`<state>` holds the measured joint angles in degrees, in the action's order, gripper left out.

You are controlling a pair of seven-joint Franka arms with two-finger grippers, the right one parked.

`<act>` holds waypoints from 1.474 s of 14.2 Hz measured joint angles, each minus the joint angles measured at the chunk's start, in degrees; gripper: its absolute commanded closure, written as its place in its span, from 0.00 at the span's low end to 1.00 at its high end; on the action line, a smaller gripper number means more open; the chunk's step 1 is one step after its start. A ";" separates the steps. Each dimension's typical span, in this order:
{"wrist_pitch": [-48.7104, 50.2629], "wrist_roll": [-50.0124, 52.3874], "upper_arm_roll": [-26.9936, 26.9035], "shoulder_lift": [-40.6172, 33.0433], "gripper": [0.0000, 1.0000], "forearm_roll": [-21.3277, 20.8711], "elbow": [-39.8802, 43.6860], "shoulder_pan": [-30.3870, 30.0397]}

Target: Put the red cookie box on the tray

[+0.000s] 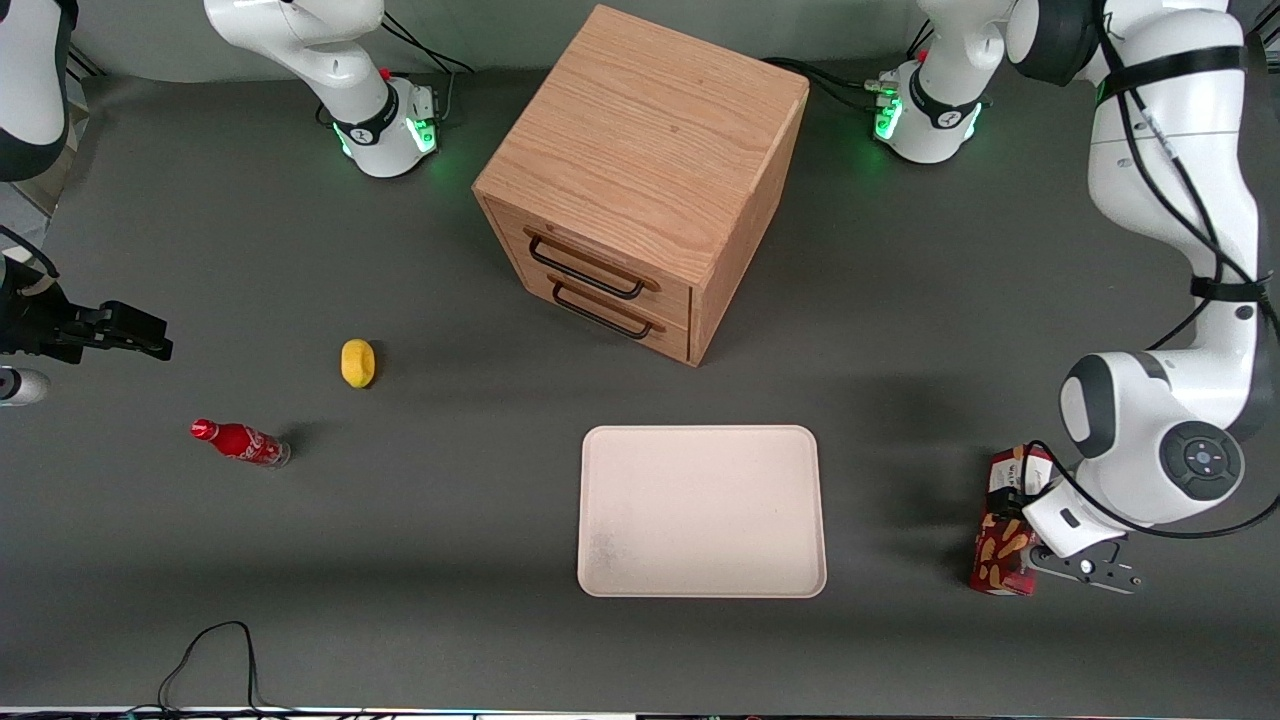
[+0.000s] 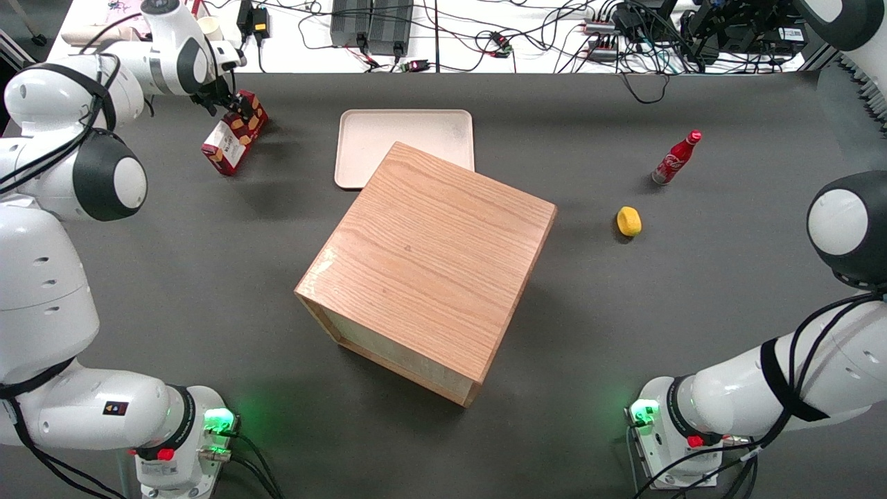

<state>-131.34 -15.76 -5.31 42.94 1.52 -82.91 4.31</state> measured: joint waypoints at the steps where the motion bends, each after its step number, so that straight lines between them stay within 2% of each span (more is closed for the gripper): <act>1: -1.15 0.00 -0.08 0.11 0.61 0.40 -0.78 0.00; 2: -1.44 0.00 -0.13 0.14 0.94 1.15 -1.31 0.00; 3: -1.46 0.00 -0.14 0.14 1.00 2.12 -1.68 0.00; 11: -0.45 0.00 -0.32 -0.11 1.00 2.70 -1.98 0.15; 15: 9.76 0.93 -0.25 -4.37 1.00 3.06 2.37 2.83; 18: 21.35 9.68 -0.63 -7.04 1.00 3.14 9.54 7.12; 21: 23.63 22.16 -0.16 -6.64 1.00 3.39 13.11 12.01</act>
<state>-107.71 6.40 -5.47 36.30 4.91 -69.80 16.32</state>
